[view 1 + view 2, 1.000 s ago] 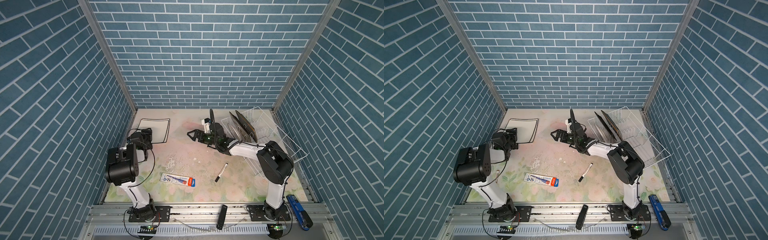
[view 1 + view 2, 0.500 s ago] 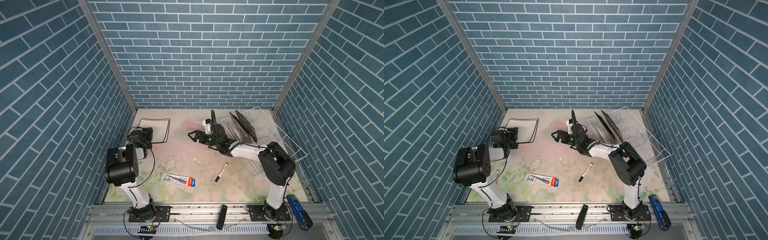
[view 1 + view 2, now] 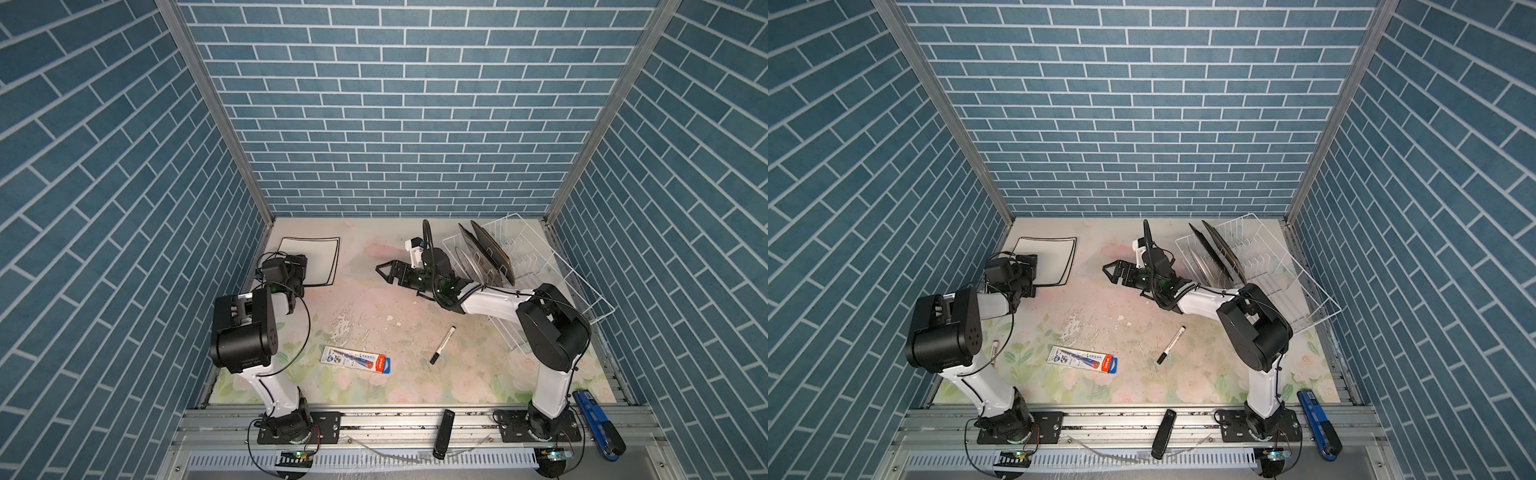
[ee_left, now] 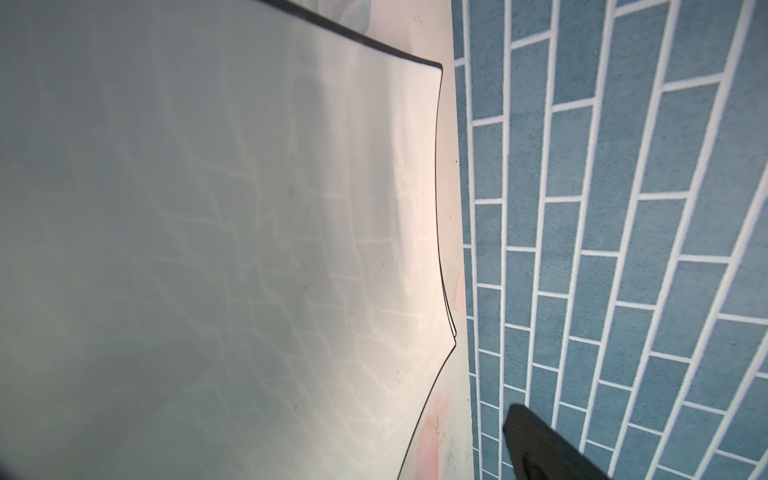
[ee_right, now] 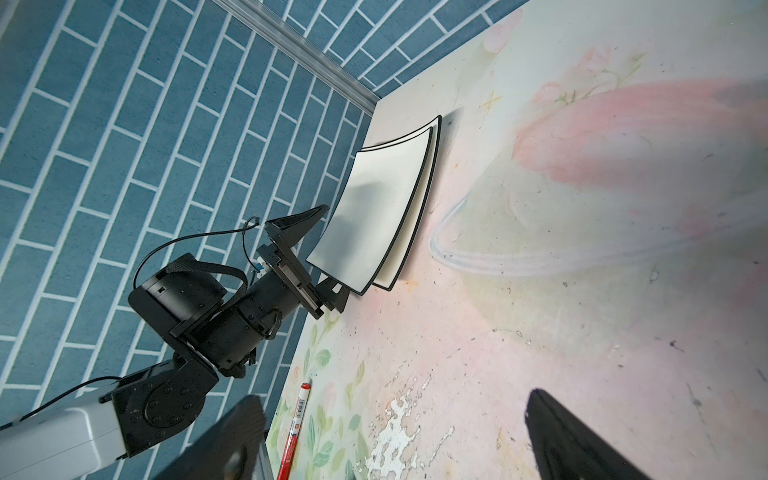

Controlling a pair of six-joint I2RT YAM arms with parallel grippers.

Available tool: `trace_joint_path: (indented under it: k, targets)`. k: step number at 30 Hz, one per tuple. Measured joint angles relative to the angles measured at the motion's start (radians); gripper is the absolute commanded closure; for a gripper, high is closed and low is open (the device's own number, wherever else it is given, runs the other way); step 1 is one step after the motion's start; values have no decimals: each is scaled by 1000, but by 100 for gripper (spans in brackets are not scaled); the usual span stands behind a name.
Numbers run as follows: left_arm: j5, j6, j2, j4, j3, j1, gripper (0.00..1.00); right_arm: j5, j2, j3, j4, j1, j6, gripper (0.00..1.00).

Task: Unload the plates from the dish rack

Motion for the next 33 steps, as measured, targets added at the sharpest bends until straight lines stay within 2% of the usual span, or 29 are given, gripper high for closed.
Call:
trace_joint_path:
  k: [33]
  targets:
    - [-48, 23, -14, -271, 118, -40, 0, 2, -15, -13, 5, 0, 0, 1]
